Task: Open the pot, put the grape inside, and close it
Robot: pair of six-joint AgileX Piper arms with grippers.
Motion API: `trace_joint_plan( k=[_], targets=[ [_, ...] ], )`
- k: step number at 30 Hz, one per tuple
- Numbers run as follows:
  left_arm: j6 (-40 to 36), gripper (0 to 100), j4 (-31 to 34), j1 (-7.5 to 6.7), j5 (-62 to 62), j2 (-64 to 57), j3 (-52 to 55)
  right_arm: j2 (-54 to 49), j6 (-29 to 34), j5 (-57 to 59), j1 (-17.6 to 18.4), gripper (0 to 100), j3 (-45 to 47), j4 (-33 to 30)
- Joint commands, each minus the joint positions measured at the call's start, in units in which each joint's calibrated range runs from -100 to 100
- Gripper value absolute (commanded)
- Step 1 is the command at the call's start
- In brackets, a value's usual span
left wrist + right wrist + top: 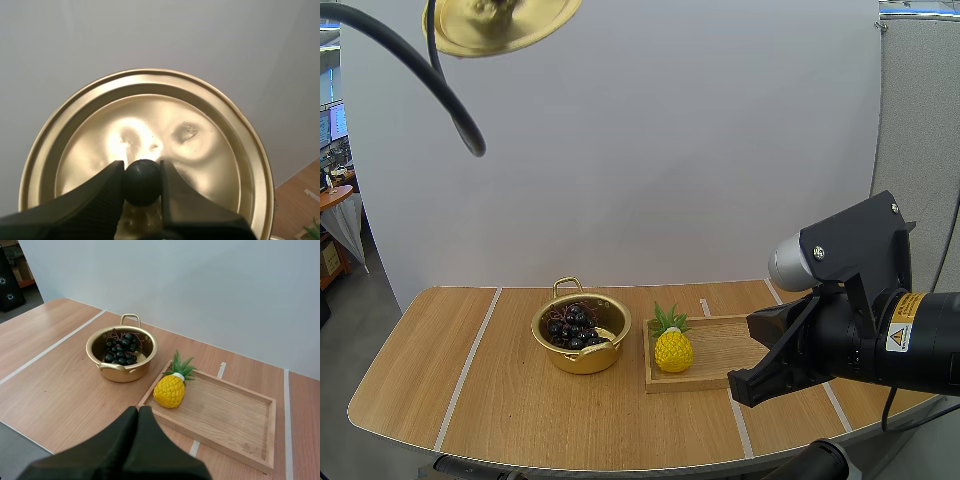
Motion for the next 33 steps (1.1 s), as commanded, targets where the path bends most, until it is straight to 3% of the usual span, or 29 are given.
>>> trace_joint_plan(
  k=[1, 15, 22, 33],
  targets=[
    [-0.3, 0, 0.0, -0.19, 0.3, -0.2, 0.3, -0.5, 0.0, 0.0, -0.2, 0, 0.1, -0.1],
    [2.7, 0, -0.1, -0.19, 0.3, 2.5, 23.7, -0.5, 0.0, 0.0, -0.2, 0, 0.1, -0.1],
    [6.8, 0, -4.5, -0.19, 0.3, 7.9, 35.0, -0.5, 0.0, 0.0, -0.2, 0, 0.1, -0.1],
    [10.4, 0, -7.6, -0.19, -4.5, 17.7, 43.1, -0.5, 0.0, 0.0, -0.2, 0, 0.1, -0.1]
  ],
)
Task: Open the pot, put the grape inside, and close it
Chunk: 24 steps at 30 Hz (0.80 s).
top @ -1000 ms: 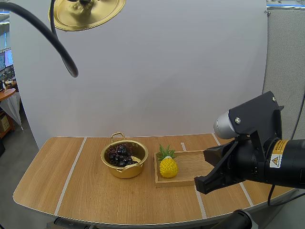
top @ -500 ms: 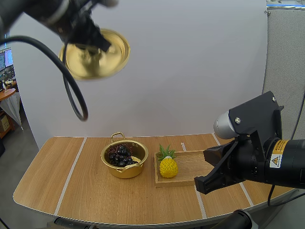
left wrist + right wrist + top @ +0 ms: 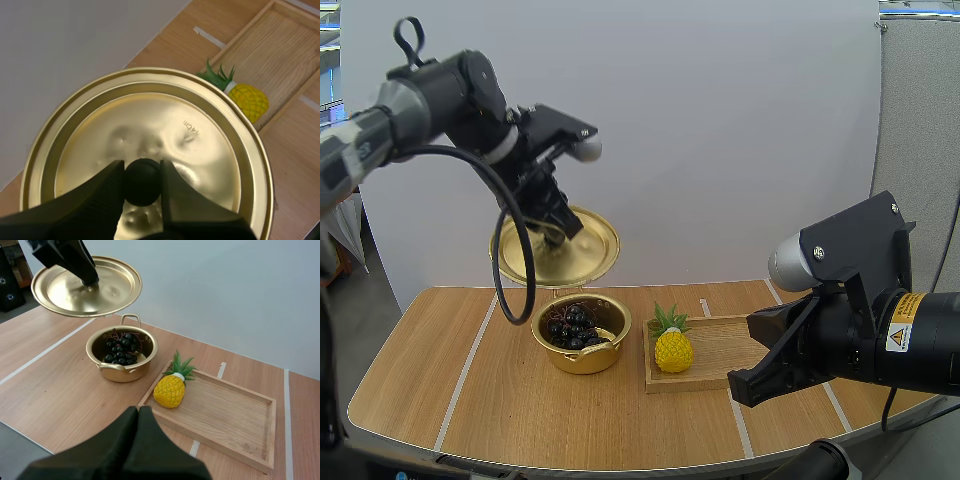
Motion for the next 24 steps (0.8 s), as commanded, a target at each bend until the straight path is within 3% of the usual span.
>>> trace_joint_plan(
  k=[1, 14, 24],
  targets=[
    [0.8, 0, -1.5, -0.19, -5.3, 2.6, 1.4, -0.5, 0.0, 0.0, -0.2, 0, 0.1, -0.1],
    [3.0, 0, -3.1, -0.19, -19.5, 15.0, 3.0, -0.5, 0.0, 0.0, -0.2, 0, 0.1, -0.1],
    [4.9, 0, -7.6, -0.19, -20.5, 21.8, 3.0, -0.5, 0.0, 0.0, -0.2, 0, 0.1, -0.1]
  ],
)
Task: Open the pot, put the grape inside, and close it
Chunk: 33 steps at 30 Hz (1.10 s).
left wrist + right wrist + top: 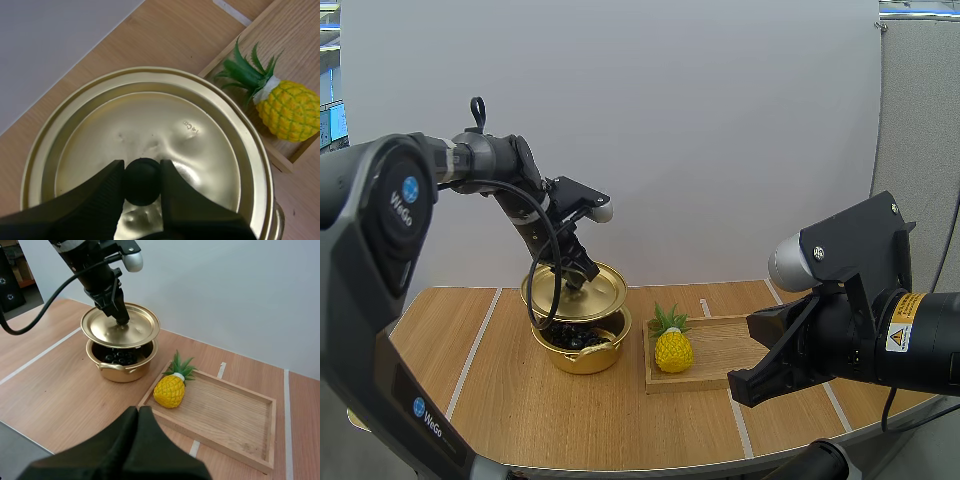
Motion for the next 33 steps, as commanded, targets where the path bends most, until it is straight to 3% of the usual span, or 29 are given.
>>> trace_joint_plan(
  k=[1, 11, 24, 28, 33],
  targets=[
    [0.9, 0, -2.6, -0.19, -0.1, 0.2, 0.1, -0.5, 0.0, 0.0, -0.2, 0, 0.1, -0.1],
    [4.2, 0, -2.7, -0.19, -4.2, 0.1, 6.1, -0.5, 0.0, 0.0, -0.2, 0, 0.1, -0.1],
    [6.2, 0, -4.2, -0.05, -10.5, 0.1, 6.4, -0.5, 0.0, 0.0, -0.2, 0, 0.1, -0.1],
    [7.0, 0, -5.3, 1.39, -11.8, 0.1, 6.4, -0.5, 0.0, 0.0, -0.2, 0, 0.1, -0.1],
    [12.8, 0, -12.5, 3.25, -5.2, 0.1, 6.8, -0.5, 0.0, 0.0, -0.2, 0, 0.1, -0.1]
  ],
)
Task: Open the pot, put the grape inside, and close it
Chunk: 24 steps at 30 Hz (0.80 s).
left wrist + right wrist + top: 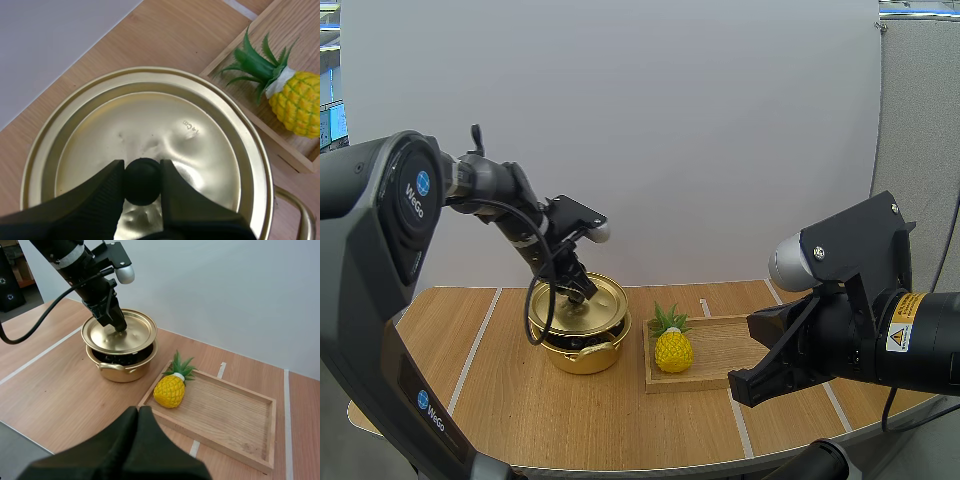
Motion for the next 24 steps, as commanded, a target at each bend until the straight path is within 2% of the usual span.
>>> trace_joint_plan(
  k=[1, 24],
  targets=[
    [4.0, 0, -5.8, 0.98, 3.7, -0.3, 0.6, -0.5, 0.0, 0.0, -0.2, 0, 0.1, -0.1],
    [4.2, 0, -6.1, 0.98, 1.8, 3.2, 0.8, -0.5, 0.0, 0.0, -0.2, 0, 0.1, -0.1]
  ],
)
